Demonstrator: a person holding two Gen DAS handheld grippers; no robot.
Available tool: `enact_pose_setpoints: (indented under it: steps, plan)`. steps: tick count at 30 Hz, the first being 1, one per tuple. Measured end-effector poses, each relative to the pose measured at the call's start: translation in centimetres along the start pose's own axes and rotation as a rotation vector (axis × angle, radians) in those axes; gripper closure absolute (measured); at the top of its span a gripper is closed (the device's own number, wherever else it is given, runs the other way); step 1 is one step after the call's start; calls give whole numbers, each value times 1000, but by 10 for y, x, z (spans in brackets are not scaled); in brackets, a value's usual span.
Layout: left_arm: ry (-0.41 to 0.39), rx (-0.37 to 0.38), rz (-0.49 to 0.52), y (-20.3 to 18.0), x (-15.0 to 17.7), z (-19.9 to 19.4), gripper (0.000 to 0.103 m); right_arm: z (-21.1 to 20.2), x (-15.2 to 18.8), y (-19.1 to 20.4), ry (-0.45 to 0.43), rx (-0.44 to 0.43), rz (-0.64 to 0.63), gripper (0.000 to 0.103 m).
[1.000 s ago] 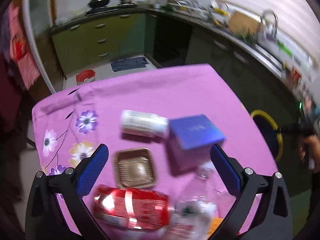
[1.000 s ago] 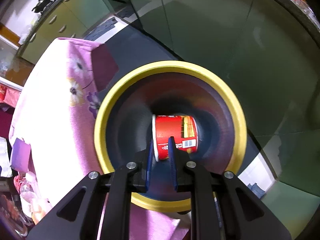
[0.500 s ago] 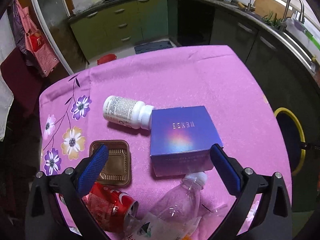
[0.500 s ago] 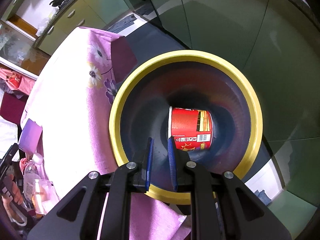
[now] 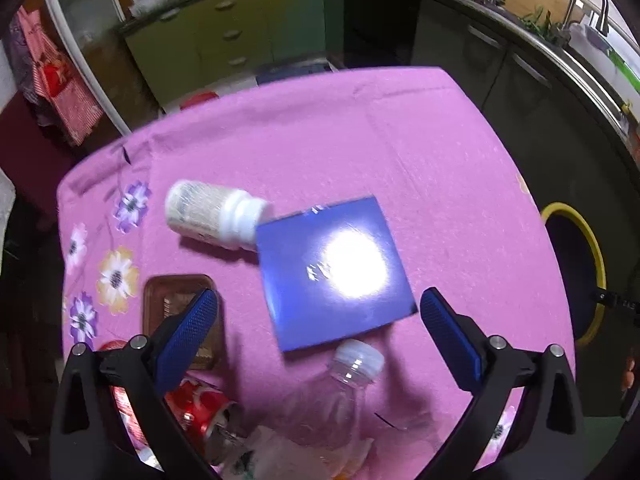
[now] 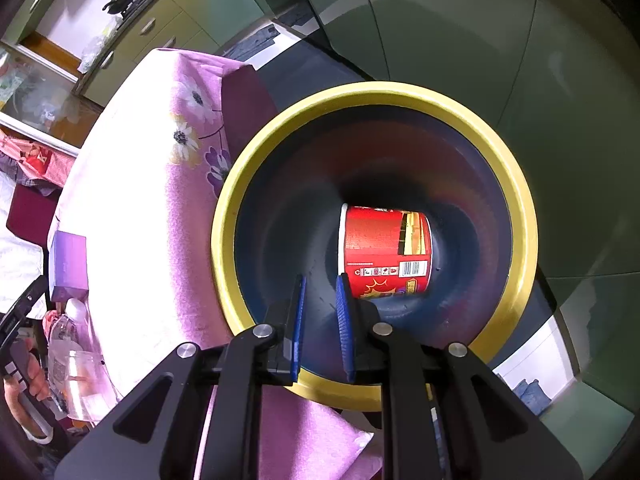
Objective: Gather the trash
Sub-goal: 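Reach the left tool to the blue box and grasp it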
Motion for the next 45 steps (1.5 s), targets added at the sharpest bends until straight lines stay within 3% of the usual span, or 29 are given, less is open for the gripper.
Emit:
enact_pose_setpoints:
  steps: [3, 10, 15, 23, 45]
  plan:
    - [40, 25, -30, -3, 0, 8, 6, 2, 0, -1, 2, -3, 3, 87]
    - [53, 10, -84, -6, -10, 16, 6, 10, 2, 1, 12, -22, -6, 84]
    - [122, 39, -155, 1, -5, 32, 6, 12, 4, 1, 12, -32, -11, 84]
    - [138, 57, -187, 5, -8, 45, 25, 7, 7, -3, -2, -42, -3, 84]
    - [50, 109, -12, -11, -8, -11, 29, -2, 13, 7, -18, -69, -28, 84]
Point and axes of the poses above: each gripper's, at about its wrist camera, not at the fingertips, and z roughly the way its jaws point, y to its left, x to its underside, the point moved 4 cm from there along z, roughly the way its jaws point, and after that the axes turned 14 degrees about x, right-handed, at the moved point
